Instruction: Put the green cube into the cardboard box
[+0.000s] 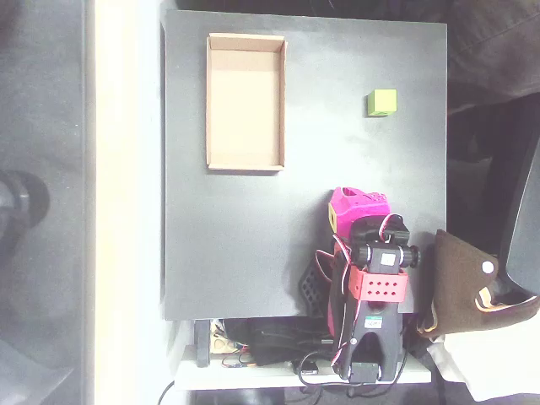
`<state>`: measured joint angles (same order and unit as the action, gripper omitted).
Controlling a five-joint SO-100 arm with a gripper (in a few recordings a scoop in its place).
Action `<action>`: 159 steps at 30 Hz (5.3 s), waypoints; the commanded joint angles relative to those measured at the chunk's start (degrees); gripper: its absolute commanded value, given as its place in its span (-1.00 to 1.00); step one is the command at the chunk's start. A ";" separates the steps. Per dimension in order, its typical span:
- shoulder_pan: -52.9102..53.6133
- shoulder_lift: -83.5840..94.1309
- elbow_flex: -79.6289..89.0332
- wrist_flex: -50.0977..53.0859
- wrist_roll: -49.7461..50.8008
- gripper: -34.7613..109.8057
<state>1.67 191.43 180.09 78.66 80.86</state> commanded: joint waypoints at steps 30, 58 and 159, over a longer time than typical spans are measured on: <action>0.88 -3.16 -0.18 3.52 0.44 -0.50; 1.32 -59.68 -66.88 3.60 -0.26 -0.50; 5.10 -108.98 -73.65 -24.26 -0.44 -0.13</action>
<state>6.15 81.30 105.64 53.44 80.16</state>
